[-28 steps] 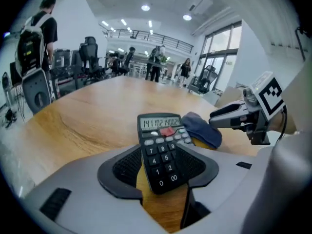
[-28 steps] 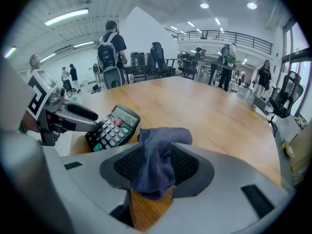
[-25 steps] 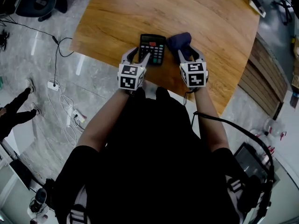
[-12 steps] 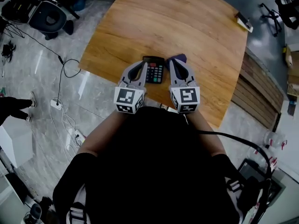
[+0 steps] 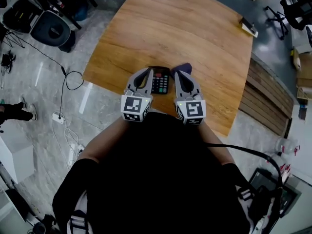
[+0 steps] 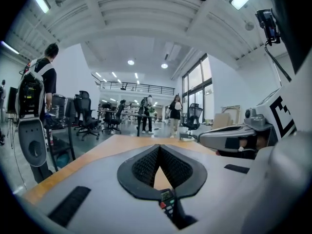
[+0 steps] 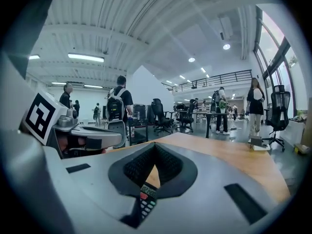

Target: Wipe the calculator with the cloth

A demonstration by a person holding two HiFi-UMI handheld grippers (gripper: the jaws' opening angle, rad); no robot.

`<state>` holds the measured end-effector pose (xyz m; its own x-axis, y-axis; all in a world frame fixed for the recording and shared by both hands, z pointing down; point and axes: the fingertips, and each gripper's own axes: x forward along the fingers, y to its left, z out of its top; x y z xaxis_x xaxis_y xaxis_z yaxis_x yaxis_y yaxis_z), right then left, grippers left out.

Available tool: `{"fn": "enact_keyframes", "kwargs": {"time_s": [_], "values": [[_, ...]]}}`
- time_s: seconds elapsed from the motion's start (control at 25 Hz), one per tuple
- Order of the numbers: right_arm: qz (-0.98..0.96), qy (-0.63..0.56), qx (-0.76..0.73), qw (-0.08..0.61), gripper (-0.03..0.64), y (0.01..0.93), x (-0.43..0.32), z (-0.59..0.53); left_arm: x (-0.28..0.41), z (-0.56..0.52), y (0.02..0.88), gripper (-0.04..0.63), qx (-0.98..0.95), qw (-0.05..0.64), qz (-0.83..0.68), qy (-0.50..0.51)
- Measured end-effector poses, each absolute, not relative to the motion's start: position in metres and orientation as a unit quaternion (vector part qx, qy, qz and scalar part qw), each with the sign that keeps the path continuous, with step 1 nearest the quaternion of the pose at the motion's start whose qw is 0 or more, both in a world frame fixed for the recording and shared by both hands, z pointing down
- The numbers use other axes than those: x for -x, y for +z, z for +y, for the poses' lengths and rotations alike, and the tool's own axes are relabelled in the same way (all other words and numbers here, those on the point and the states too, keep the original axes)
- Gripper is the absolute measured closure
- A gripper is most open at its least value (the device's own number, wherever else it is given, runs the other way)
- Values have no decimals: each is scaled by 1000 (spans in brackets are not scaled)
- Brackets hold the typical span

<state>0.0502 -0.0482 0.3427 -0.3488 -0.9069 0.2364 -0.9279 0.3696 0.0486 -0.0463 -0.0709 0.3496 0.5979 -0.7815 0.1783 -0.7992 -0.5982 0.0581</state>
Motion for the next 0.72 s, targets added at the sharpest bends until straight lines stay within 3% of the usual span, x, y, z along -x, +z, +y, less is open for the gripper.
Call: {"fn": "enact_keyframes", "kwargs": {"time_s": [0.72], "values": [[-810, 55, -572, 114, 602, 351, -54, -63, 43, -93, 352, 588, -897, 59, -433, 63]]}}
